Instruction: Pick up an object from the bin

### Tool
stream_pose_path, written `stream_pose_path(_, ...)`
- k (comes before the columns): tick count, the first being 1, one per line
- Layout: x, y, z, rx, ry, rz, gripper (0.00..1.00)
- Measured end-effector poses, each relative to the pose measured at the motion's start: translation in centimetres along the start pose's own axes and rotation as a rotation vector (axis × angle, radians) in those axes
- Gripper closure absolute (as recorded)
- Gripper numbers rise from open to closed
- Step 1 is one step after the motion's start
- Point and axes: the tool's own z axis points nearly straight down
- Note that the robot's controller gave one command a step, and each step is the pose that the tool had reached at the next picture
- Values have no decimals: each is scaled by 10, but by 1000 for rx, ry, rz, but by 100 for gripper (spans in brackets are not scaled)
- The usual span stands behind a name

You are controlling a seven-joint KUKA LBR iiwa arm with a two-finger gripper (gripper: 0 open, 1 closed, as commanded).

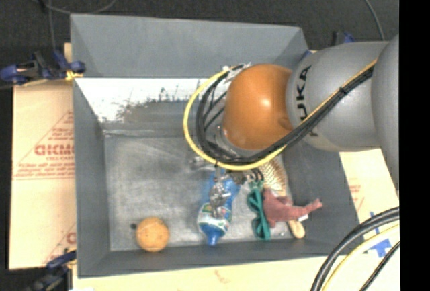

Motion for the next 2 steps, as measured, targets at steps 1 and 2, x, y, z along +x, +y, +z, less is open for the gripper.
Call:
stream_pose_path(1, 1, -3, 16, -4, 3, -44, 100)
stream_pose_path(2, 1, -3, 16, -5, 3, -43, 100)
